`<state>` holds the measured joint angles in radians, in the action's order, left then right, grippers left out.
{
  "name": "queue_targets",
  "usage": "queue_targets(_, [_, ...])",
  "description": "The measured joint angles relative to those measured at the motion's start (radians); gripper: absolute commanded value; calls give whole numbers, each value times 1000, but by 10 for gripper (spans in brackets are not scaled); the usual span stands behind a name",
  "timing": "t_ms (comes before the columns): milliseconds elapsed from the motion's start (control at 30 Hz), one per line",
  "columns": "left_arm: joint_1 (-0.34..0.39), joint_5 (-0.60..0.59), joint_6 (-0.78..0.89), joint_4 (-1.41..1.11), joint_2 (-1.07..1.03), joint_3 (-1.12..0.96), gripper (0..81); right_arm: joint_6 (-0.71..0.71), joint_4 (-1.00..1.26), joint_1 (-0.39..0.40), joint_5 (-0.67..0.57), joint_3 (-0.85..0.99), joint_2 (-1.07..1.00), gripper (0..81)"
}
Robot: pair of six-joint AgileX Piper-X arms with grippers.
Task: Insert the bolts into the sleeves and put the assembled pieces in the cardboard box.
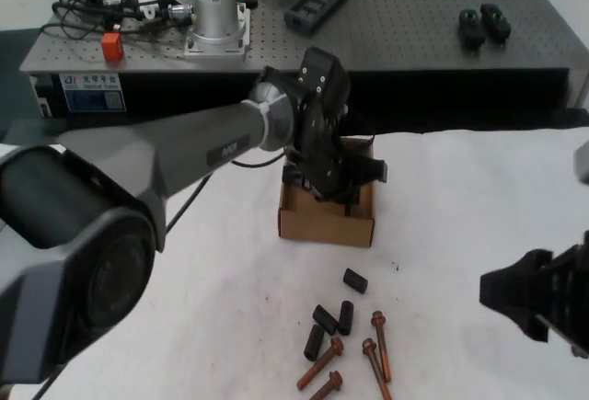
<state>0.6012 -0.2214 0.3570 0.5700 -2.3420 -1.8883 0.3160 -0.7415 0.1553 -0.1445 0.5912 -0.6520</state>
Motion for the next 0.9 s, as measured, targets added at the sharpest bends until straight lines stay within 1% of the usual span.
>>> queue_targets(67, [0,0,1,-13,2,-9,302,-4,-5,0,0,0,-22,400])
queue_targets(133, [-6,0,-1,-3,23,-13,349,-6,-11,0,0,0,-57,399])
queue_targets(267, [-34,2,-10,32,95,-13,348,-29,-3,0,0,0,-168,398])
queue_targets(333, [-53,25,-34,51,153,-6,348,-52,47,0,0,0,-232,398])
queue_targets(367, [-60,39,-52,57,179,3,348,-54,66,0,0,0,-306,398])
queue_targets(467, [-75,61,-78,61,249,45,348,-103,102,14,-5,58,-442,395])
queue_targets(533, [-77,66,-86,61,284,73,348,-131,102,39,9,100,-544,372])
queue_targets(600, [-79,68,-97,62,318,105,348,-142,106,56,18,125,-584,358])
queue_targets(633, [-79,70,-105,63,351,142,348,-153,108,74,30,150,-633,356])
queue_targets(667, [-79,71,-108,63,382,175,348,-169,110,104,54,200,-727,356])
queue_targets(733, [-79,73,-114,60,413,224,348,-182,113,130,69,249,-815,357])
queue_targets(833, [-79,75,-119,55,443,269,348,-186,116,152,78,298,-913,357])
queue_targets(900, [-79,74,-121,37,494,345,348,-186,109,159,82,310,-954,357])
